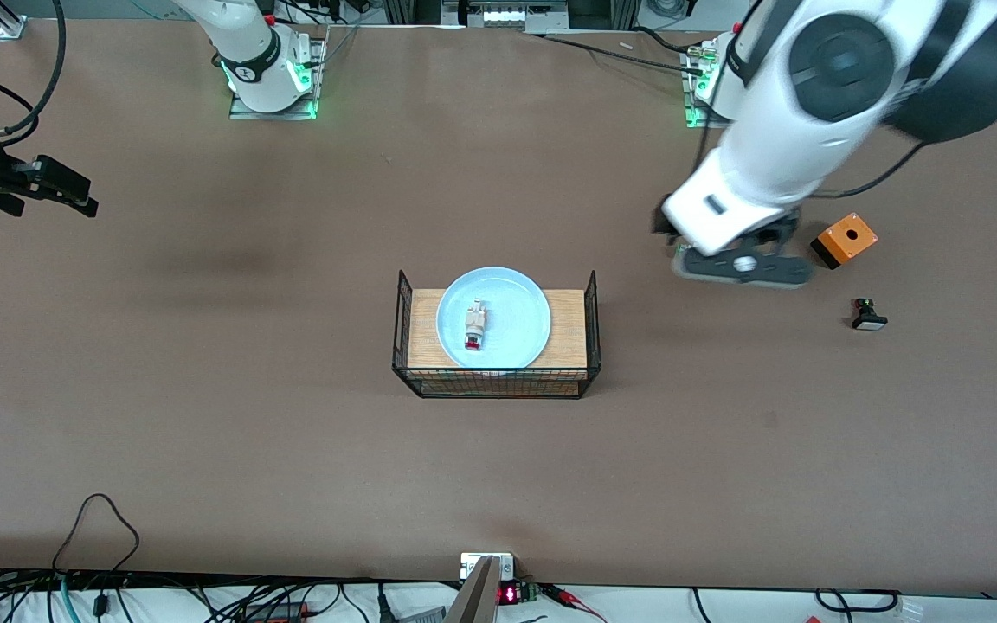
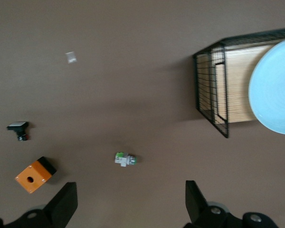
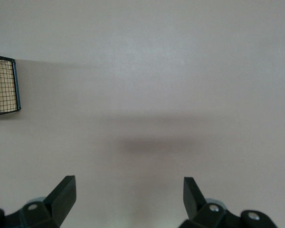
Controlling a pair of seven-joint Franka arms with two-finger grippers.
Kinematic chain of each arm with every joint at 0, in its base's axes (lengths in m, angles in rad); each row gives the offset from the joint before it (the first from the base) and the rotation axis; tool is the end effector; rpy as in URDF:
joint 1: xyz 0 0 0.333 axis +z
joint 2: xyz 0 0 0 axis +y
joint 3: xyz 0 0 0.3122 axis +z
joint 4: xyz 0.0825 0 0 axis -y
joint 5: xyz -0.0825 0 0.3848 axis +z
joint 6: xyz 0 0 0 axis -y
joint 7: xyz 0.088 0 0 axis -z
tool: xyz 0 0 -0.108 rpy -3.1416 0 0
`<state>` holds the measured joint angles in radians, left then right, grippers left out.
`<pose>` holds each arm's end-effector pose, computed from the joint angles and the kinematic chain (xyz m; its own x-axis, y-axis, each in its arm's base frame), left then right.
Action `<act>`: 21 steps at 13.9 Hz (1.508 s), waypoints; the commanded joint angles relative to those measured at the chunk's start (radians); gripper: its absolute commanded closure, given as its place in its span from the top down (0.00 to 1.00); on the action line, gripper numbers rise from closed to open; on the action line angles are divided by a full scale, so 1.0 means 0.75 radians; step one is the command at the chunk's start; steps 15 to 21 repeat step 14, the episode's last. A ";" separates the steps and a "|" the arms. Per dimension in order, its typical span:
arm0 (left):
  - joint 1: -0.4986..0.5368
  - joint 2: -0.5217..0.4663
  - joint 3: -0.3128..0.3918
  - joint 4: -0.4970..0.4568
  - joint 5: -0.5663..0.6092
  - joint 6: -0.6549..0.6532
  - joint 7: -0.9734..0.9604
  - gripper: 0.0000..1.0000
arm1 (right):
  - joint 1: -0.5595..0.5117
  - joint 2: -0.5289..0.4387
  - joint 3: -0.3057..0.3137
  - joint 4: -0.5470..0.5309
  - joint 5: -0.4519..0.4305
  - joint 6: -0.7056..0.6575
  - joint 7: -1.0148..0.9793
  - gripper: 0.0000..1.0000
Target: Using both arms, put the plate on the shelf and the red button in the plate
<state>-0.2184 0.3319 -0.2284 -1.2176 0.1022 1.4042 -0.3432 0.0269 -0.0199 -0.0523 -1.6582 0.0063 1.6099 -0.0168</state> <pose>0.5862 -0.2387 0.5765 0.9895 -0.0815 -0.1194 -0.0906 -0.9932 -0.0727 0.5505 -0.0136 0.5927 0.9996 -0.0088 -0.0283 -0.0090 -0.9999 -0.0078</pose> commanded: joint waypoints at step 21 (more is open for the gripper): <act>0.148 -0.485 0.292 -0.720 -0.087 0.351 0.451 1.00 | -0.005 -0.004 0.006 0.025 -0.017 -0.064 -0.004 1.00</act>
